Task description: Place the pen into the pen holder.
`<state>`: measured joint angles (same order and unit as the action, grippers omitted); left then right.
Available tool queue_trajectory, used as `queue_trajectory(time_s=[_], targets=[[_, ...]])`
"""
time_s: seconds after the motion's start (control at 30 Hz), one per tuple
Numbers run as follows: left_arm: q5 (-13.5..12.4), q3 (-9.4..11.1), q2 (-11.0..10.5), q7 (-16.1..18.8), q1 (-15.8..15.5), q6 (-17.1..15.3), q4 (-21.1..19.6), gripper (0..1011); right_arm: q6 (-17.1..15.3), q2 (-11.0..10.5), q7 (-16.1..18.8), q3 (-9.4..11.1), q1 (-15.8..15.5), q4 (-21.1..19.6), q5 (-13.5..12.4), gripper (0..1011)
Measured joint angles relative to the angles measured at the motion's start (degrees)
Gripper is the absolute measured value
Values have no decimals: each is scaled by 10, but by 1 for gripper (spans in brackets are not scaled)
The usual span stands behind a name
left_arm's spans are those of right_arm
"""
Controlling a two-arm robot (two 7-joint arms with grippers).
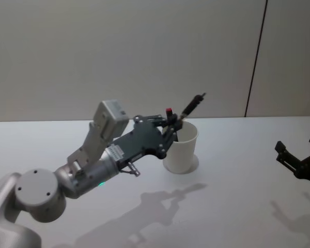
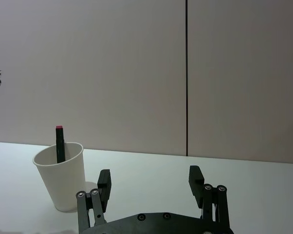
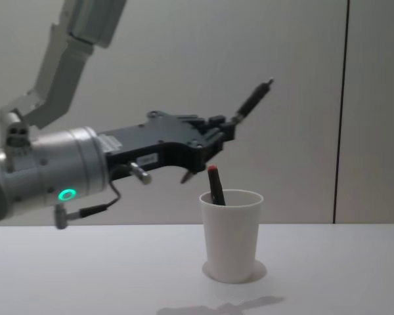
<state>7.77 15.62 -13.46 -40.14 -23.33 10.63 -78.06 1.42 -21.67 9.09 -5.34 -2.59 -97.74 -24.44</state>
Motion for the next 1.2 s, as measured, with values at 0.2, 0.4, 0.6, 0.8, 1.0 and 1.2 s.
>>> queue_trajectory(time_s=[0.2, 0.4, 0.6, 0.8, 1.0, 1.2], targets=[[-2, 12, 14, -15, -17, 5, 20, 131, 0, 0, 0, 0, 0, 0, 0, 1001], [-4, 22, 26, -25, -31, 9, 37, 131, 0, 0, 0, 0, 0, 0, 0, 1002], [-5, 32, 36, -32, -41, 12, 51, 131, 0, 0, 0, 0, 0, 0, 0, 1001], [-6, 41, 46, -35, -49, 13, 62, 131, 0, 0, 0, 0, 0, 0, 0, 1002], [-5, 49, 52, -36, -54, 14, 69, 131, 0, 0, 0, 0, 0, 0, 0, 1002], [-4, 55, 57, -36, -58, 15, 74, 131, 0, 0, 0, 0, 0, 0, 0, 1002]])
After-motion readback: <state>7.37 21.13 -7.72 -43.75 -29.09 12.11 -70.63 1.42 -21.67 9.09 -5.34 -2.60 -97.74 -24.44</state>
